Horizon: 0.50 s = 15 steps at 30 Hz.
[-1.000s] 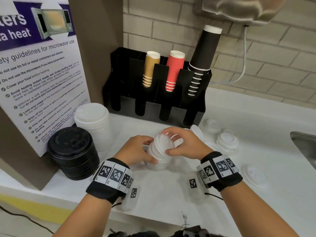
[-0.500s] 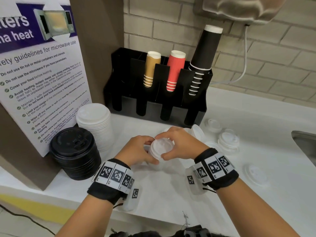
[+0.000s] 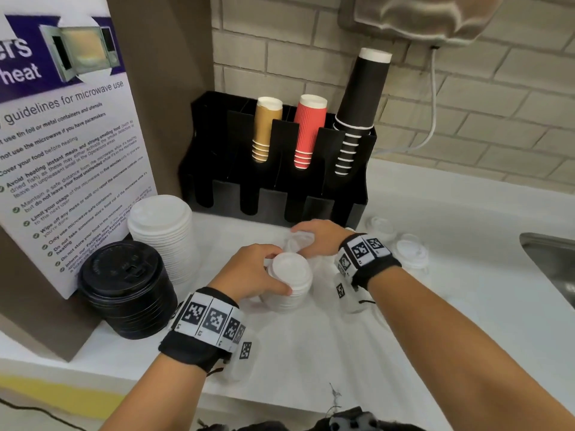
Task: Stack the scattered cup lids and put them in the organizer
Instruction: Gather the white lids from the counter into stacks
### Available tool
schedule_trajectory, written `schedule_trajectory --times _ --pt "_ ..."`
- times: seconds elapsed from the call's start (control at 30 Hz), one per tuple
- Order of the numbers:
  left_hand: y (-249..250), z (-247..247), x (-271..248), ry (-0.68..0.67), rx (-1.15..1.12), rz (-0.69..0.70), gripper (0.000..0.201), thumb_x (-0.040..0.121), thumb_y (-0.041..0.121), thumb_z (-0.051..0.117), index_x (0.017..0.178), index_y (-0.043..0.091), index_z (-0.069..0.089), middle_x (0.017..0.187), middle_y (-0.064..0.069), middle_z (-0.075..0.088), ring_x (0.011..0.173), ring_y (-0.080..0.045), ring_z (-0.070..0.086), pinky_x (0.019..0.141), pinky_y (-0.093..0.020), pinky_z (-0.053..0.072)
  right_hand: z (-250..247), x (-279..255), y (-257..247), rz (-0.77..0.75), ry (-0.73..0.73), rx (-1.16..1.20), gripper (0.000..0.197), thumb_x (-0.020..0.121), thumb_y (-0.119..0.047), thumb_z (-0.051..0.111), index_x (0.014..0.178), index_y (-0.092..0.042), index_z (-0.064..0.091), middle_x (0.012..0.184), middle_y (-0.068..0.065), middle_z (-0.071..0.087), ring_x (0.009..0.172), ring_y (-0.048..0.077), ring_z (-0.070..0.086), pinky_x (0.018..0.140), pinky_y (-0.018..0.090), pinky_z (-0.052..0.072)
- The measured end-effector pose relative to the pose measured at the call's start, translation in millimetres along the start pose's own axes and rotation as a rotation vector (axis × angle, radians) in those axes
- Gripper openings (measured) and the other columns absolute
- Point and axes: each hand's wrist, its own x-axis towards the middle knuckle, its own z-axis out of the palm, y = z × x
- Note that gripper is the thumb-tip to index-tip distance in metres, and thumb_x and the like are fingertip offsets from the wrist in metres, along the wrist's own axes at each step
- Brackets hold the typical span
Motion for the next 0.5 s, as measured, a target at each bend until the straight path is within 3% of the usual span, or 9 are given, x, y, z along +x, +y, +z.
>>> schedule_trajectory --times 0.1,0.17,0.23,0.3,0.4,0.5 --pt "-0.8 -0.7 -1.5 0.001 0.0 -0.004 0.064 0.058 0.025 0.091 0.113 0.034 0.059 0.112 0.017 0.062 0.108 -0.013 0.058 0.095 -0.036 0.051 9.8 15.0 0.5 0.01 -0.026 -0.085 0.068 0.079 -0.034 0.076 0.139 -0.026 0.046 0.137 0.009 0.045 0.127 0.026 0.044 0.102 0.034 0.036" --pt "-0.5 -0.1 -3.6 0.005 -0.007 -0.016 0.076 0.056 0.026 0.091 0.122 0.034 0.054 0.115 0.019 0.056 0.11 -0.013 0.056 0.095 -0.034 0.05 11.5 17.7 2.7 -0.006 -0.004 -0.088 0.066 0.078 -0.035 0.077 0.136 -0.026 0.048 0.129 0.01 0.046 0.119 0.026 0.047 0.096 0.032 0.038" --pt "-0.4 0.5 -4.4 0.012 -0.018 -0.011 0.078 0.056 0.025 0.091 0.123 0.034 0.053 0.115 0.019 0.055 0.111 -0.014 0.056 0.098 -0.036 0.049 7.6 15.0 6.1 -0.03 0.064 0.0 0.06 0.078 -0.033 0.077 0.131 -0.023 0.052 0.121 0.01 0.049 0.11 0.024 0.05 0.09 0.027 0.039" --pt "-0.3 0.9 -4.3 0.017 -0.027 0.003 0.069 0.057 0.022 0.091 0.114 0.036 0.056 0.112 0.019 0.059 0.11 -0.014 0.057 0.099 -0.039 0.049 -1.6 8.7 11.0 -0.053 0.194 0.13 0.051 0.078 -0.029 0.077 0.124 -0.02 0.058 0.114 0.009 0.054 0.106 0.022 0.053 0.084 0.024 0.041" --pt "-0.7 1.7 -4.2 0.023 -0.016 0.003 0.069 0.057 0.019 0.092 0.117 0.031 0.059 0.111 0.018 0.06 0.11 -0.013 0.057 0.101 -0.039 0.047 -18.1 -10.2 12.8 -0.049 0.342 0.376 0.04 0.079 -0.026 0.075 0.117 -0.024 0.061 0.107 0.0 0.061 0.098 0.016 0.058 0.075 0.017 0.045" --pt "-0.6 3.0 -4.5 0.024 -0.021 0.003 0.066 0.057 0.02 0.091 0.114 0.032 0.06 0.111 0.019 0.061 0.11 -0.012 0.057 0.101 -0.04 0.048 -22.6 -36.6 6.2 -0.154 0.267 0.472 0.036 0.079 -0.027 0.075 0.113 -0.031 0.062 0.105 -0.005 0.062 0.097 0.012 0.06 0.082 0.019 0.049"
